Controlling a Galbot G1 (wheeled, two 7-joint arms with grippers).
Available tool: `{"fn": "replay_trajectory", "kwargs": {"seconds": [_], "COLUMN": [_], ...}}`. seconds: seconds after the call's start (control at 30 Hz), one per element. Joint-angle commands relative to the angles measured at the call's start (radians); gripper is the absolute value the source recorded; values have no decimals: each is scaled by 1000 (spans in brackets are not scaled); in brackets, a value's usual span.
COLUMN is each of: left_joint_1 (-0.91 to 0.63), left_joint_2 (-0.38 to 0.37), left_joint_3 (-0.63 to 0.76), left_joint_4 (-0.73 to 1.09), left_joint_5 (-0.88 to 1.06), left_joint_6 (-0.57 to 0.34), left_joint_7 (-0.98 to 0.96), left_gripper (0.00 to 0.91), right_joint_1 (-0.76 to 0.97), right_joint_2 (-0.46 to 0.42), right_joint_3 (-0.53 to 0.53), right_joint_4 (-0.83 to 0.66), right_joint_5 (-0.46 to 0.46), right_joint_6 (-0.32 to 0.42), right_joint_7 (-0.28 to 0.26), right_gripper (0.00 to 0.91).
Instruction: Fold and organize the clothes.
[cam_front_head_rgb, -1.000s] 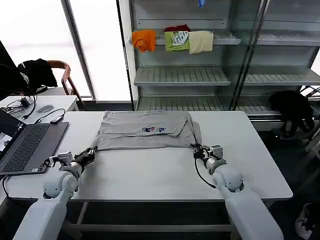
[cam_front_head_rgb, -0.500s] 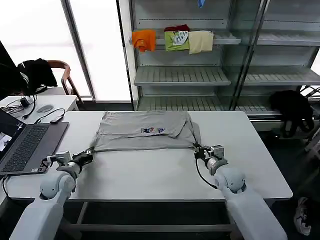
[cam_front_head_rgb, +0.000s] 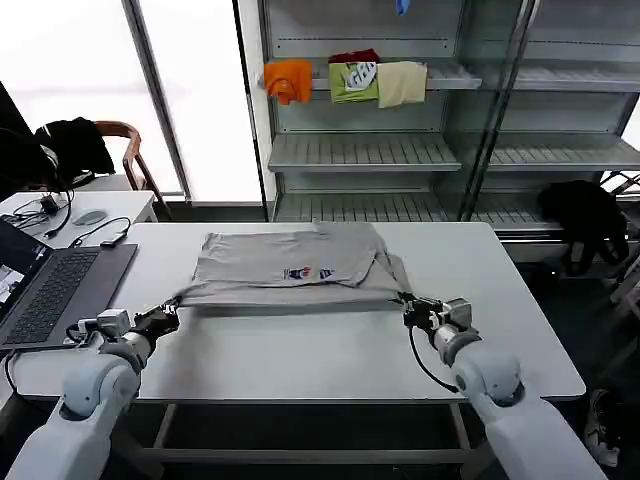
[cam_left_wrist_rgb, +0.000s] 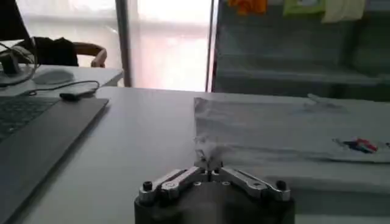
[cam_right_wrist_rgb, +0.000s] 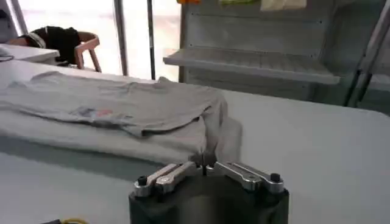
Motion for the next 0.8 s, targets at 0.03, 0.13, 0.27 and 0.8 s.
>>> {"fn": "replay_trajectory", "kwargs": {"seconds": [0.03, 0.13, 0.27, 0.8], "left_joint_1": [243, 347, 438, 562], "left_joint_2": [0, -2, -8, -58], "left_joint_3": [-45, -59, -63, -50], "left_joint_4": [-255, -324, -381, -523], "left_joint_5": [-7, -9, -7, 40], "left_joint_6": [3, -9, -41, -38], "left_joint_7": [-149, -212, -281, -487], "left_gripper": [0, 0, 0, 685], "right_joint_1": [-193, -276, -380, -572], "right_joint_2": [-99, -115, -122, -140], "right_joint_3": [44, 86, 119, 234], "right_joint_4": [184, 249, 302, 384], "right_joint_5": [28, 28, 27, 24], "right_joint_6": [-5, -4, -4, -3], "right_joint_7": [3, 8, 18, 23], "right_gripper": [0, 0, 0, 0]}}
